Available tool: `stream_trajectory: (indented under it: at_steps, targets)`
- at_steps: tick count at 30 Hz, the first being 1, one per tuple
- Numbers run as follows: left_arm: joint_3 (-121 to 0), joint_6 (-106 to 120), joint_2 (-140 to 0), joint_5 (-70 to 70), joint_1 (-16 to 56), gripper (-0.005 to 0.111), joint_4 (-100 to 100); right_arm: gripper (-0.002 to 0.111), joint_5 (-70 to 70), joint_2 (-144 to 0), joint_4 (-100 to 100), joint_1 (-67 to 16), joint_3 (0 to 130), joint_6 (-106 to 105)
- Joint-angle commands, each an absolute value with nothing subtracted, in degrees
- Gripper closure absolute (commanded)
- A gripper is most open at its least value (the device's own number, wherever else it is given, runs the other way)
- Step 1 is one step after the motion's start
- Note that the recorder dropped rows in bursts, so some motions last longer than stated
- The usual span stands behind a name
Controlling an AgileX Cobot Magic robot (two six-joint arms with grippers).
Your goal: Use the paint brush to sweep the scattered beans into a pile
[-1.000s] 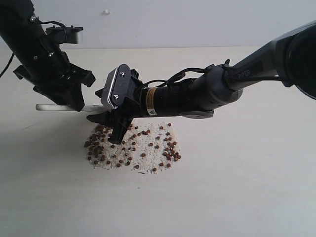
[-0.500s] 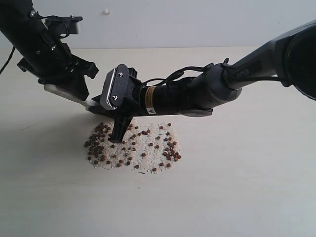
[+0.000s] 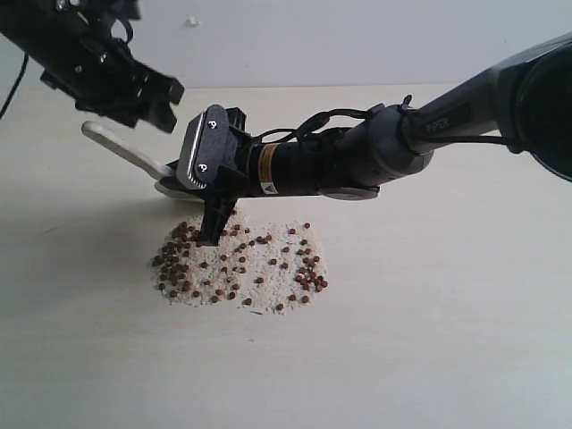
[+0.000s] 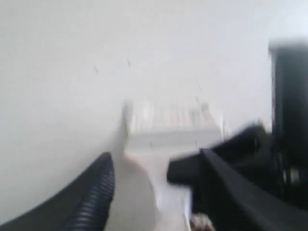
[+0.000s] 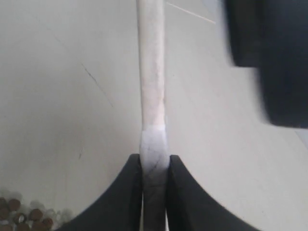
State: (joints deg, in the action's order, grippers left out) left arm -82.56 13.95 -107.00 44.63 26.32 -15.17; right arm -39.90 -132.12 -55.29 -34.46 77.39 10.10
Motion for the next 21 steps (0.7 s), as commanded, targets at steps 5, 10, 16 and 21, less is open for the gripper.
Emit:
stream_trajectory:
  at_steps: [5, 10, 16, 21]
  targets:
    - [-86.96, 13.18, -105.28, 31.77, 23.23, 0.03, -15.27, 0.108, -41.26, -131.35, -55.51, -34.65, 77.69, 7.95]
    - [-87.28, 13.49, -100.41, 25.19, 18.96, 0.031, -15.9, 0.108, -39.01, -128.03, -53.96, -34.65, 77.69, 10.37]
    - [-86.57, 25.13, -95.7, 25.14, 16.59, 0.031, -19.85, 0.108, -38.69, -122.06, -56.11, -32.26, 77.69, 33.72]
    - [-82.94, 52.72, -95.36, 26.31, 16.59, 0.031, -44.63, 0.108, -39.67, -118.34, -71.73, -26.46, 77.69, 61.01]
